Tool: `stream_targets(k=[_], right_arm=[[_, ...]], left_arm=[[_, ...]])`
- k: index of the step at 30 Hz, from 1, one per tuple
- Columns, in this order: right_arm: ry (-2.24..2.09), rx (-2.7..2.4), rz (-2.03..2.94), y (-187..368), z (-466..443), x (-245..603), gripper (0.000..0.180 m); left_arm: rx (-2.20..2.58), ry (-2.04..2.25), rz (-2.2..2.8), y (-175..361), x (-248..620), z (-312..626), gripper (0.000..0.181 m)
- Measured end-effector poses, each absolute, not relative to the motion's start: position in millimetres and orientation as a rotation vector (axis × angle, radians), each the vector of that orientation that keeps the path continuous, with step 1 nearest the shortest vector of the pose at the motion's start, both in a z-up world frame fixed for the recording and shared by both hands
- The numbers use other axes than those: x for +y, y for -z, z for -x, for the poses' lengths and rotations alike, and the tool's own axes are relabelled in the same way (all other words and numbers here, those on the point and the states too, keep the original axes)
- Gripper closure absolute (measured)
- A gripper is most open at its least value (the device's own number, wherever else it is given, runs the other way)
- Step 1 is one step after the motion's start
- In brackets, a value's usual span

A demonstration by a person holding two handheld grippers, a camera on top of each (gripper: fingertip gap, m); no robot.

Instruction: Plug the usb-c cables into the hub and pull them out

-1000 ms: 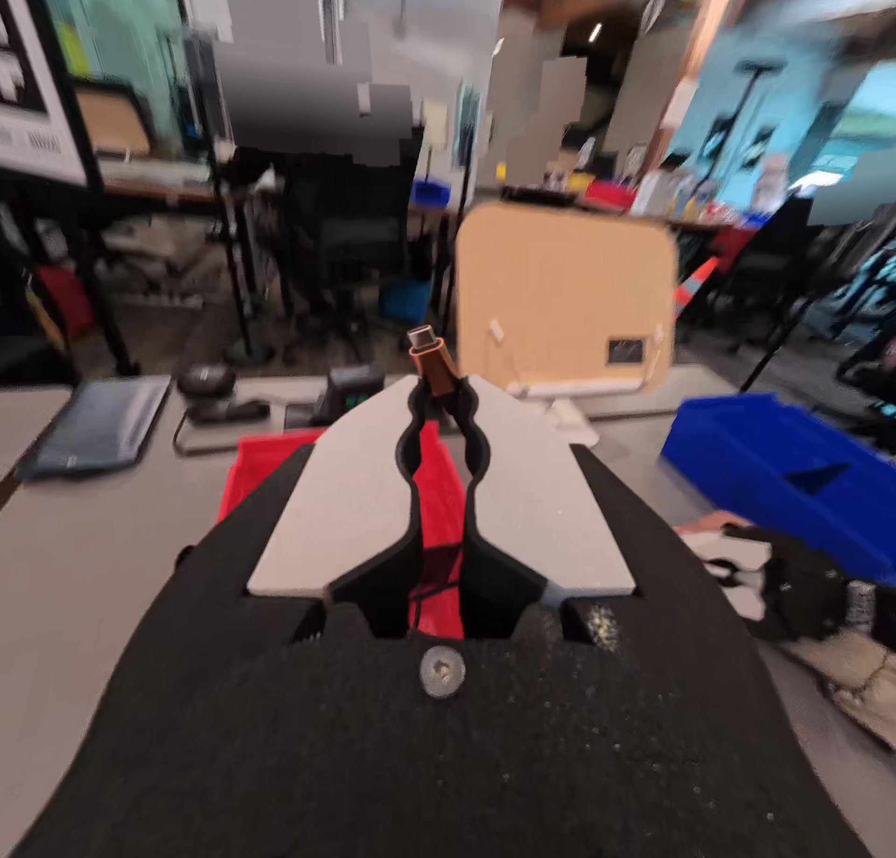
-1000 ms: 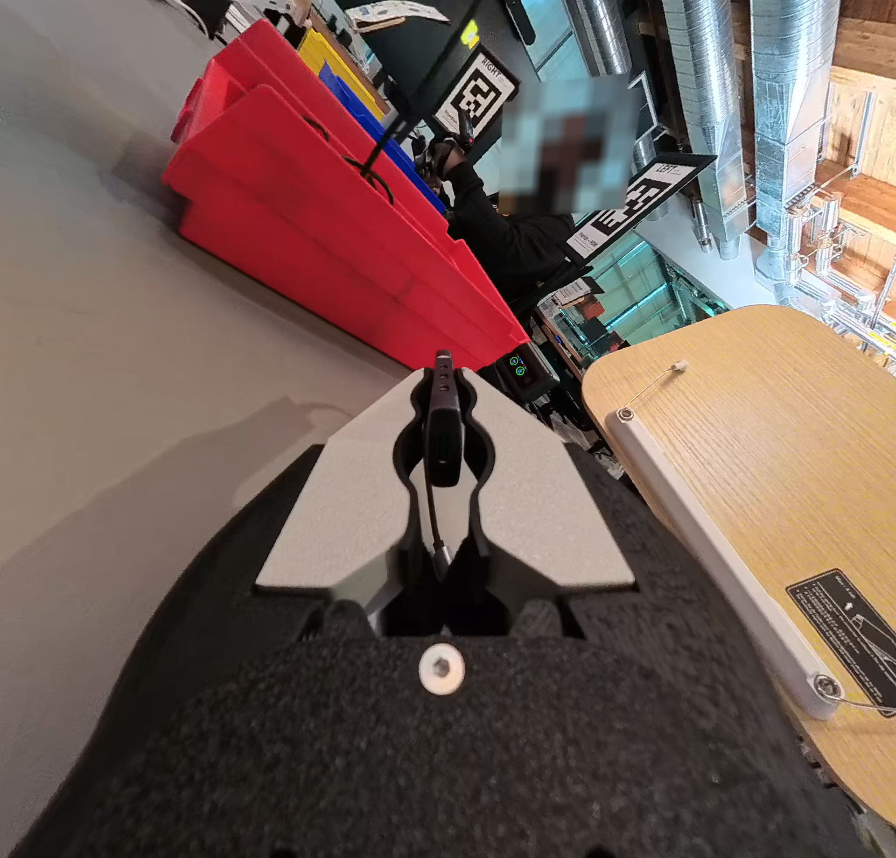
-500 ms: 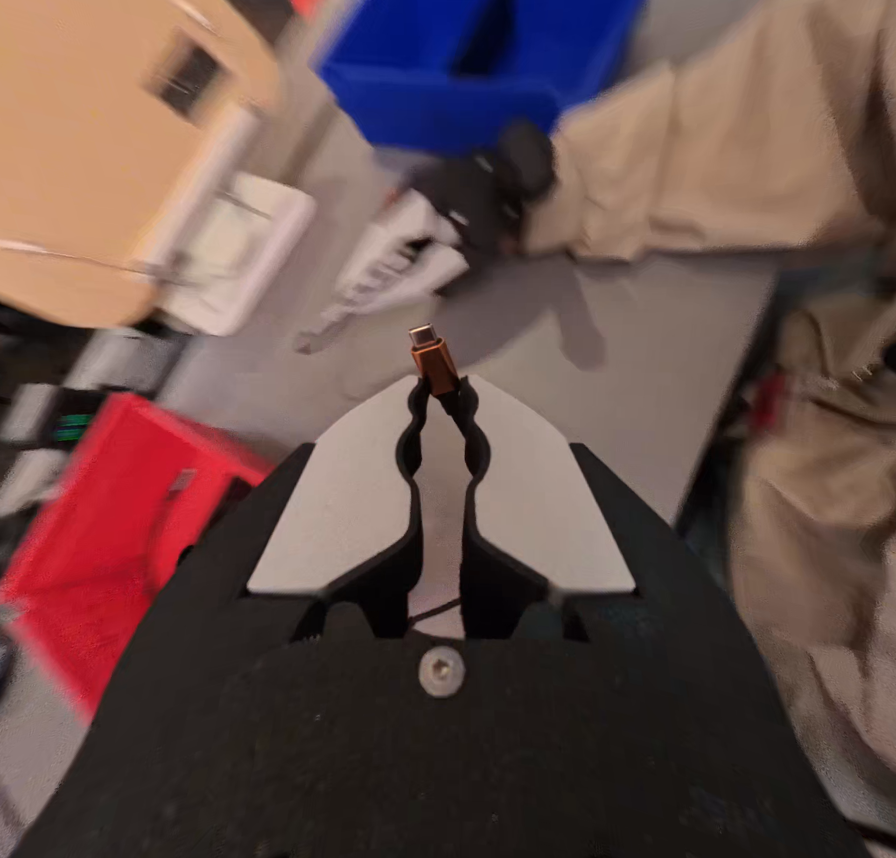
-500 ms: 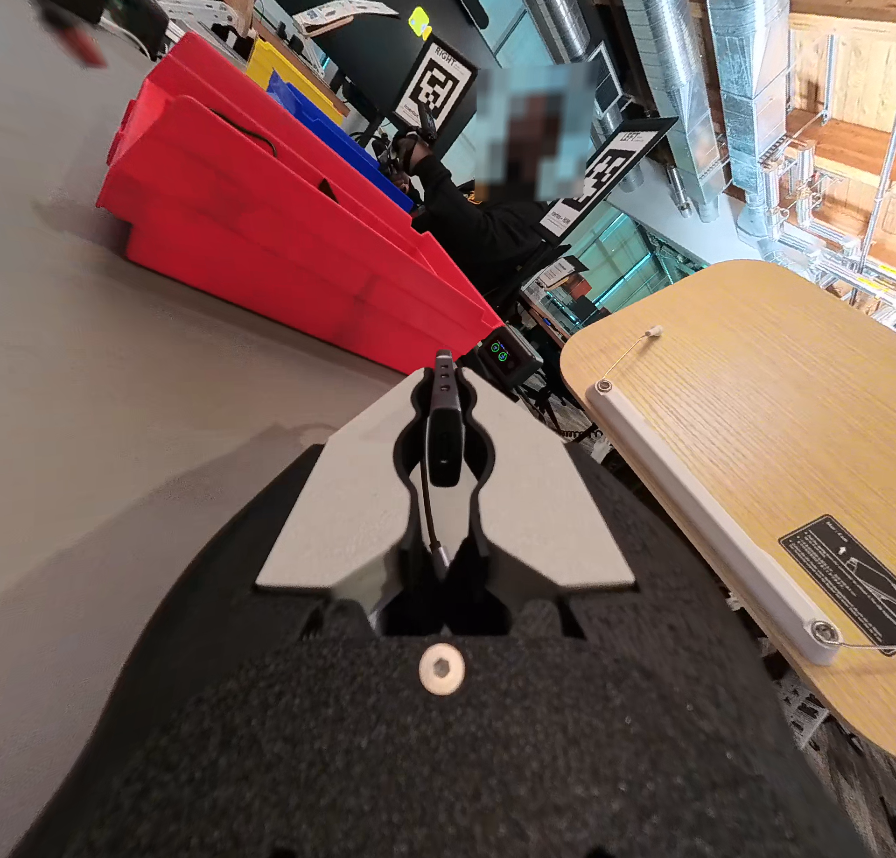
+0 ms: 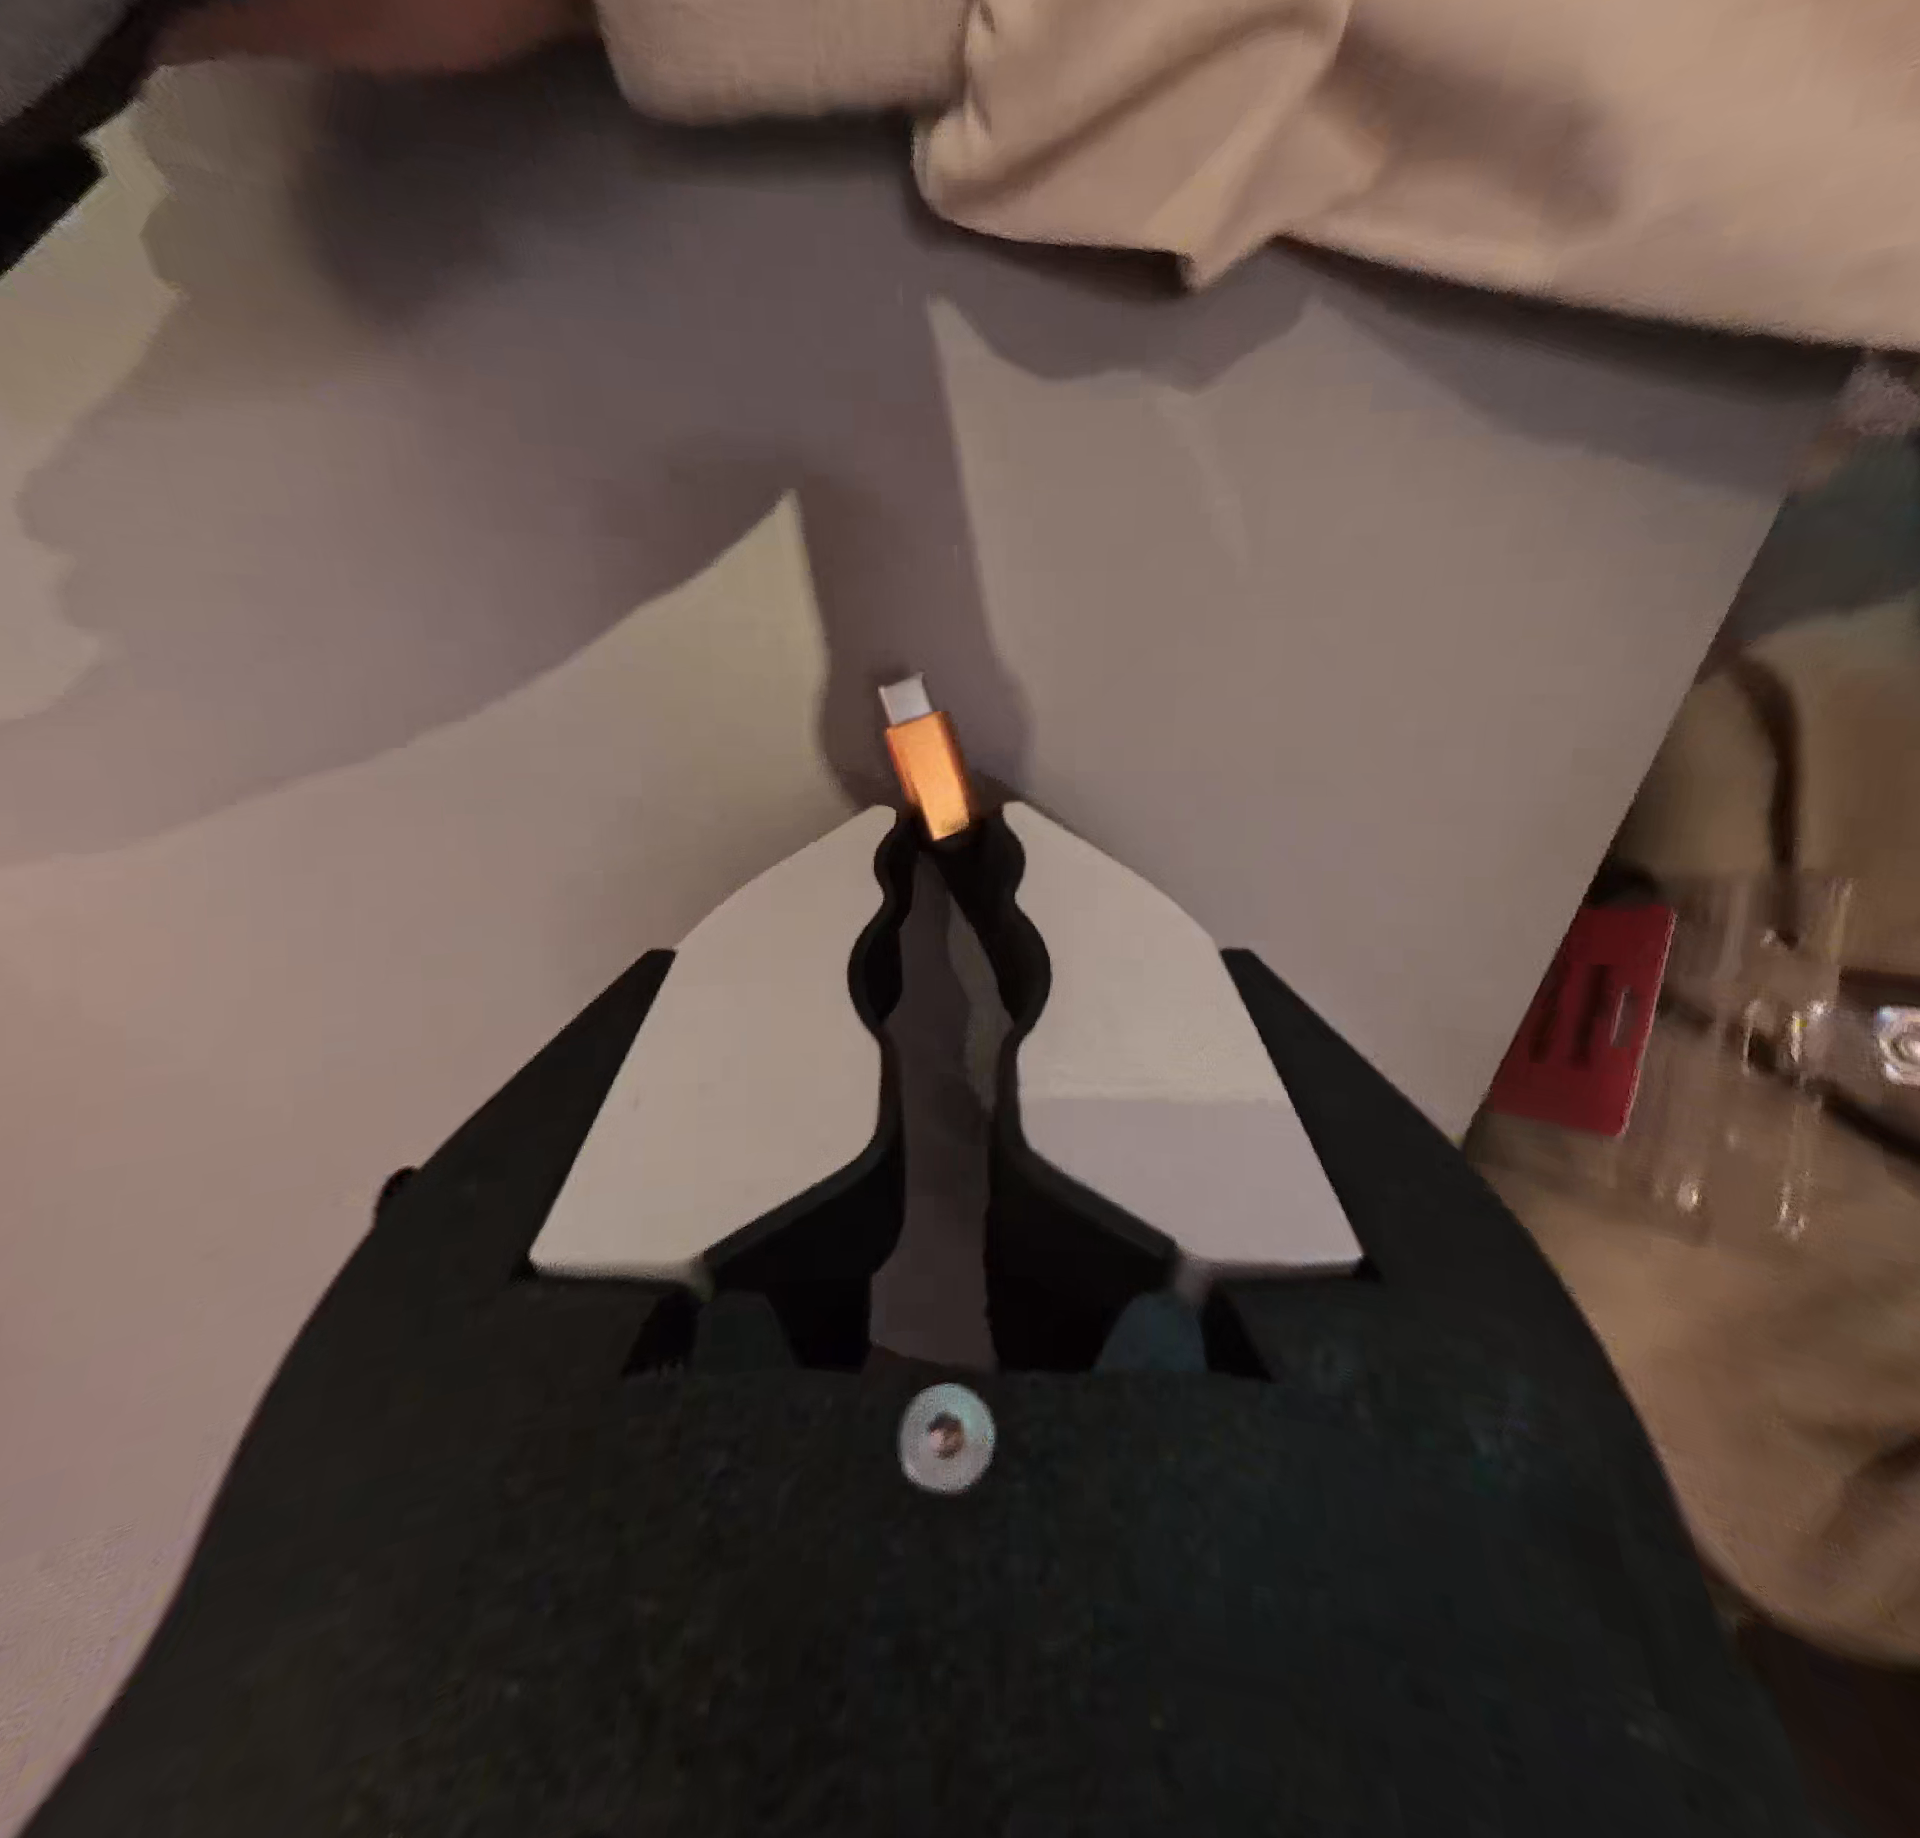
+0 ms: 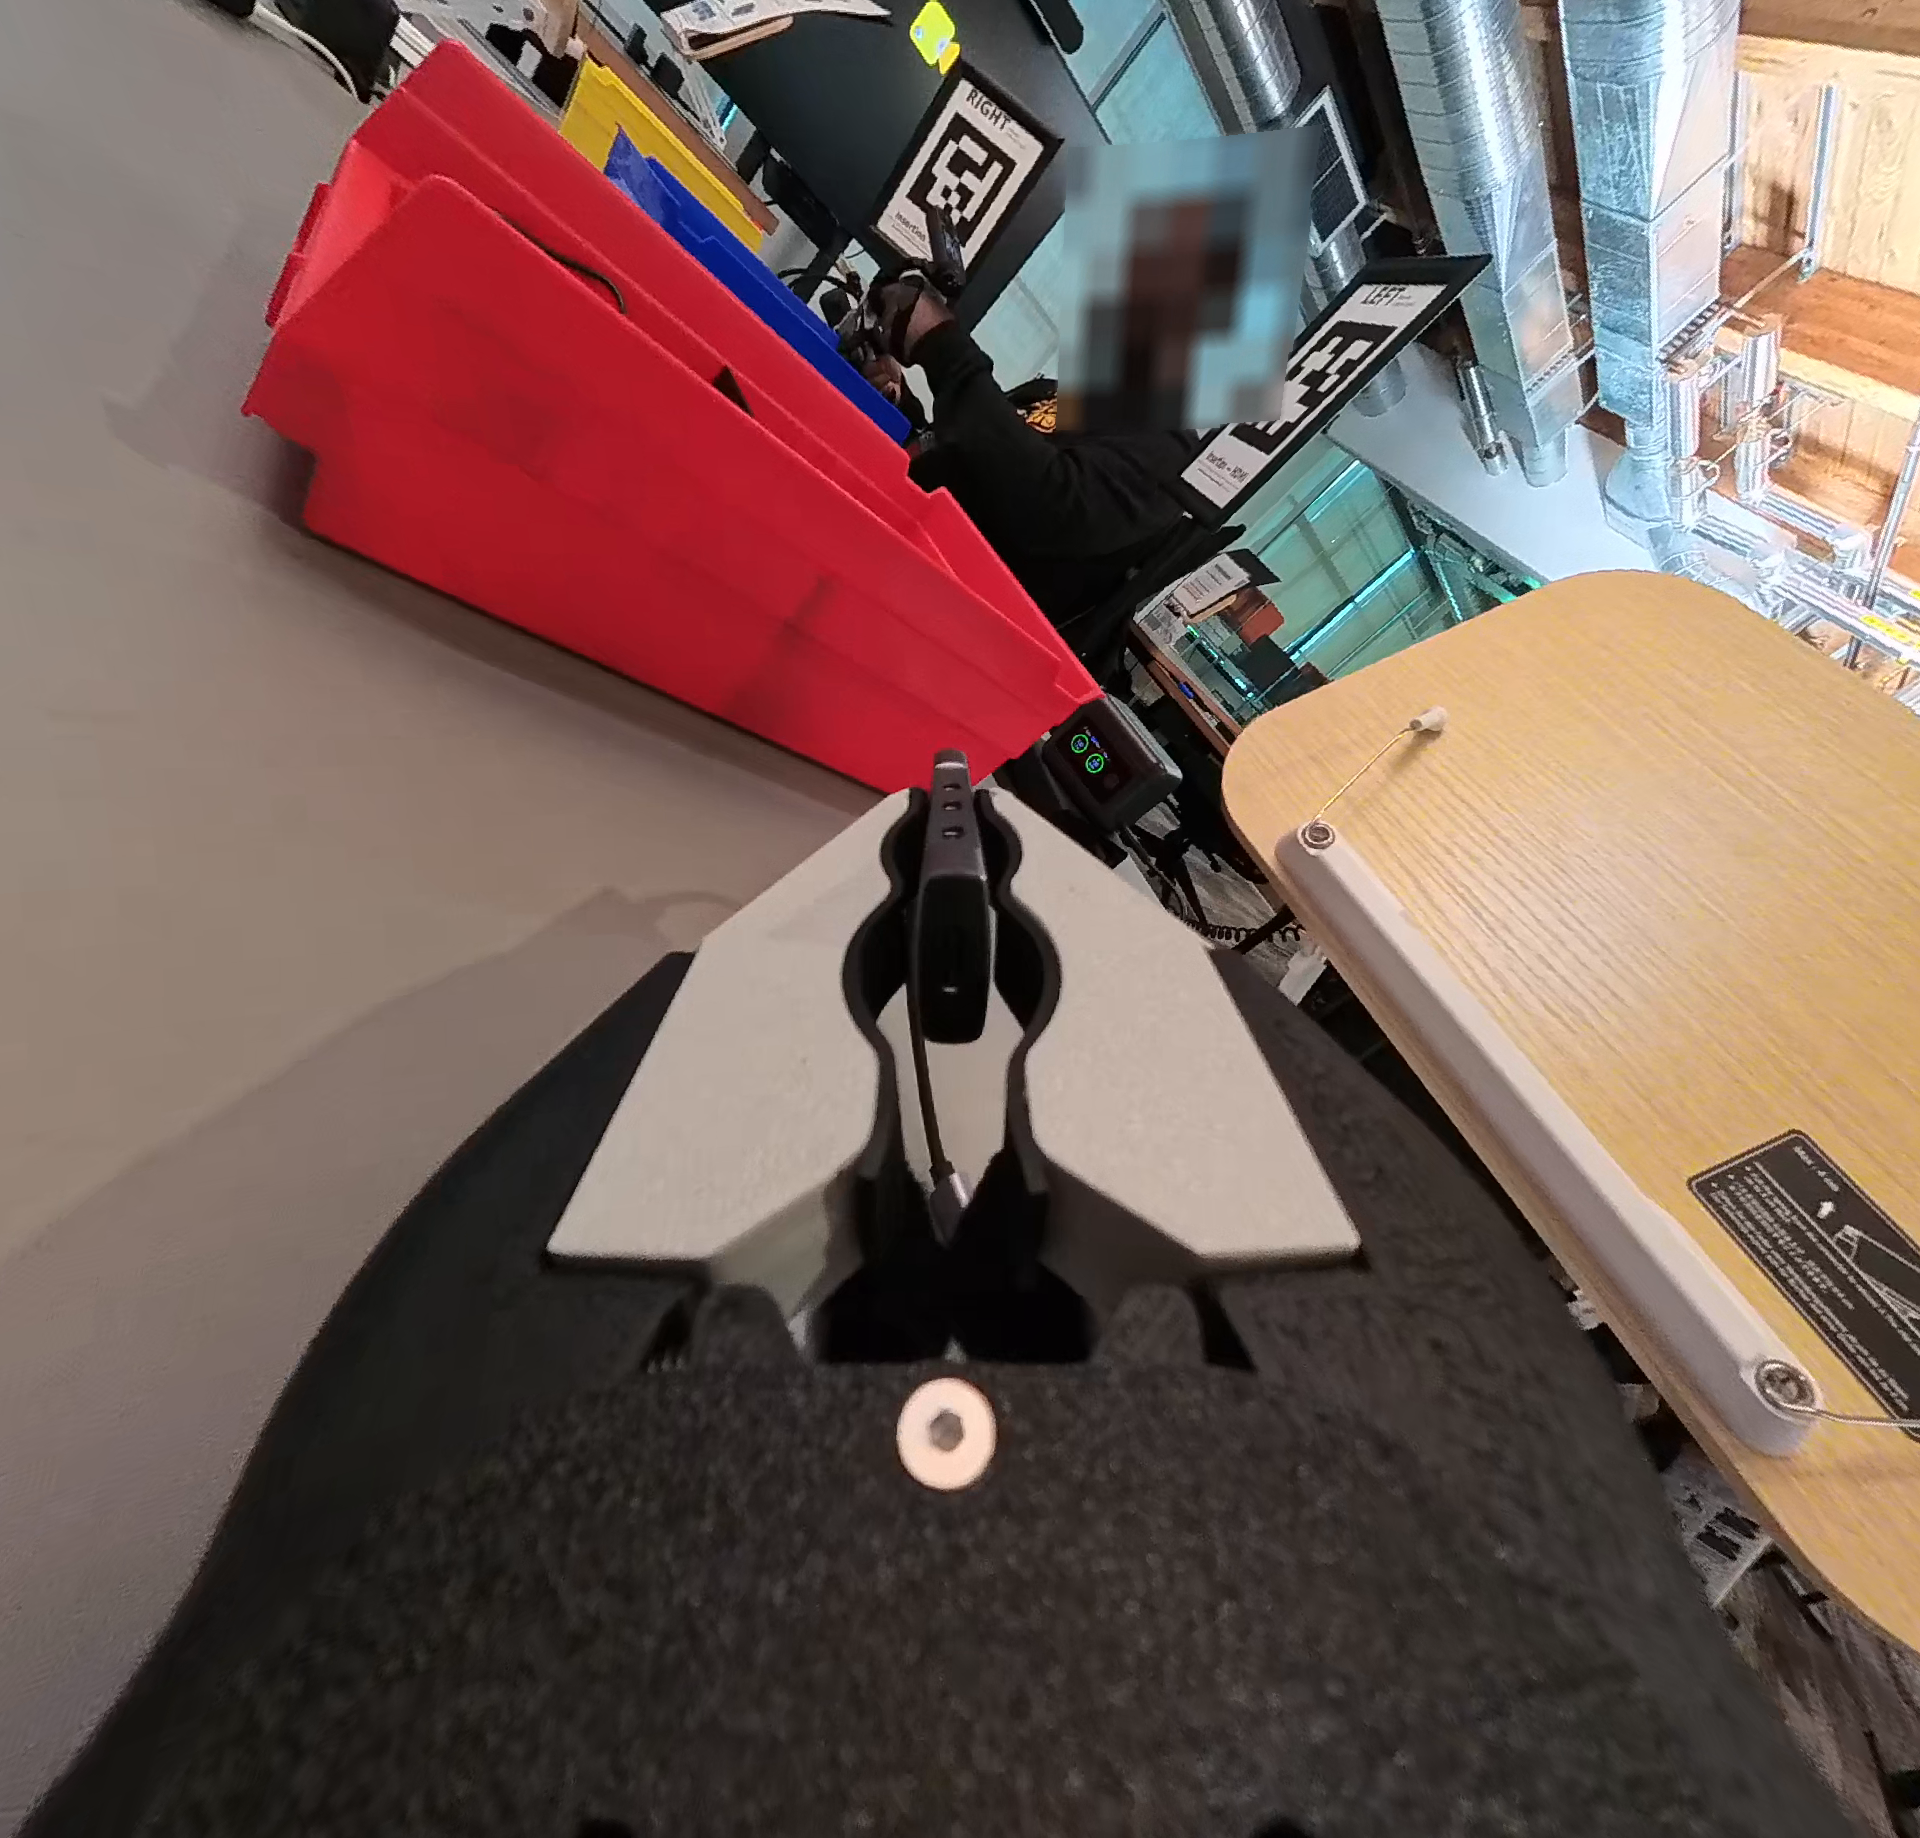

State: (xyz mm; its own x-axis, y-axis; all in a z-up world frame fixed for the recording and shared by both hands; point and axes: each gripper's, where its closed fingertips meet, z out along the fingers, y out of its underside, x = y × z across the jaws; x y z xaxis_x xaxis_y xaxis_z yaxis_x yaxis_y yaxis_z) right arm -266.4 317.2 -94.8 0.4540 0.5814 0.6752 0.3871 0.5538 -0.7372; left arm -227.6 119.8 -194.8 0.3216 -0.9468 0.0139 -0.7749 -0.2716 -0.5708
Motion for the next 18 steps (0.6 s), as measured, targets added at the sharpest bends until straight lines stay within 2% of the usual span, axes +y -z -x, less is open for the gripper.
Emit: stream_targets(k=[4, 8, 14, 18], right_arm=[[-0.147, -1.156, 1.033, 95.9, 267.2, 316.5, 0.172], [-0.151, -1.157, 1.035, 96.3, 267.4, 316.3, 0.171], [-0.154, -1.16, 1.037, 97.0, 267.8, 315.8, 0.171], [-0.157, -1.161, 1.038, 97.0, 267.8, 315.3, 0.171]], left_arm=[[1.382, 0.531, 2.088, 189.0, 121.6, 229.5, 0.16], [1.226, 0.627, 2.069, 173.2, 115.0, 237.7, 0.162], [1.152, 0.549, 2.193, 195.2, 104.2, 248.2, 0.159], [1.068, 0.488, 2.208, 197.0, 105.1, 249.4, 0.166]])
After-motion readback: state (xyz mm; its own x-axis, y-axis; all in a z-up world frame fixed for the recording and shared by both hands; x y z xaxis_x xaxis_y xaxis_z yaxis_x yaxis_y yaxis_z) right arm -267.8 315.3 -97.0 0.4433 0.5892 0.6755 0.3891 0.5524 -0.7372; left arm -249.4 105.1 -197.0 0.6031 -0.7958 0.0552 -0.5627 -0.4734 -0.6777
